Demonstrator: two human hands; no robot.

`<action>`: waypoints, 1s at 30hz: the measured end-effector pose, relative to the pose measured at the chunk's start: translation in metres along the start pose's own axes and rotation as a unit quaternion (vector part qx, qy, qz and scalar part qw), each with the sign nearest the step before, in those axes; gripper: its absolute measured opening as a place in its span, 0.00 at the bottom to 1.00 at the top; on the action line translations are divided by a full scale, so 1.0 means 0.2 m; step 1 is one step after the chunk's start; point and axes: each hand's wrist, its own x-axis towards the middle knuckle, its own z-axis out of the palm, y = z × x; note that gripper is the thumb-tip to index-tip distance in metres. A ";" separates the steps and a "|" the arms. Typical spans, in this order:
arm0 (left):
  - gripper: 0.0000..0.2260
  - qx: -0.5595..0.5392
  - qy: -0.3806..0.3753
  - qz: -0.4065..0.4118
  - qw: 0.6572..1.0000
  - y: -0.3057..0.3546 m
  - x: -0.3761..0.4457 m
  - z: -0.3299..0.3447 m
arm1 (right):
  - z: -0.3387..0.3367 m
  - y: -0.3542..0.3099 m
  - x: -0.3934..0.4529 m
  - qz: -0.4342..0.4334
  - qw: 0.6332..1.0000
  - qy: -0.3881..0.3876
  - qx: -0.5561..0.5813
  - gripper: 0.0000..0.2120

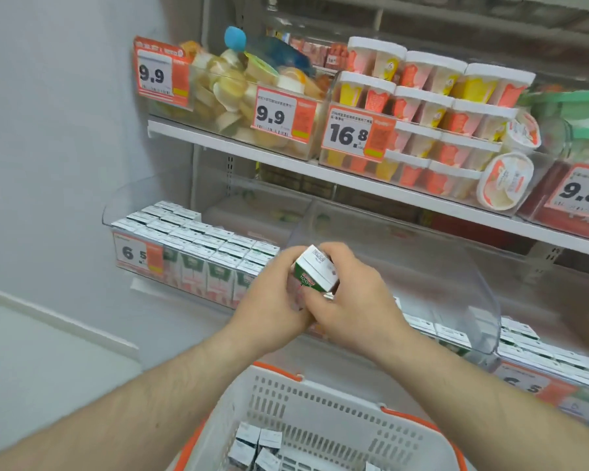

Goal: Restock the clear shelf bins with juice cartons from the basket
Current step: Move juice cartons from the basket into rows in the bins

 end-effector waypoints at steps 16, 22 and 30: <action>0.34 0.446 0.066 -0.271 0.851 -0.51 0.25 -0.51 | 0.71 -0.13 1.22 0.018 0.993 -0.112 -0.015 0.21; 0.33 0.426 0.029 -0.294 0.855 -0.54 0.27 -0.50 | 0.97 -0.07 1.43 0.083 0.972 -0.219 -0.019 0.16; 0.33 0.394 0.022 -0.305 0.867 -0.54 0.27 -0.51 | 1.04 -0.05 1.48 0.247 0.919 -0.263 0.159 0.13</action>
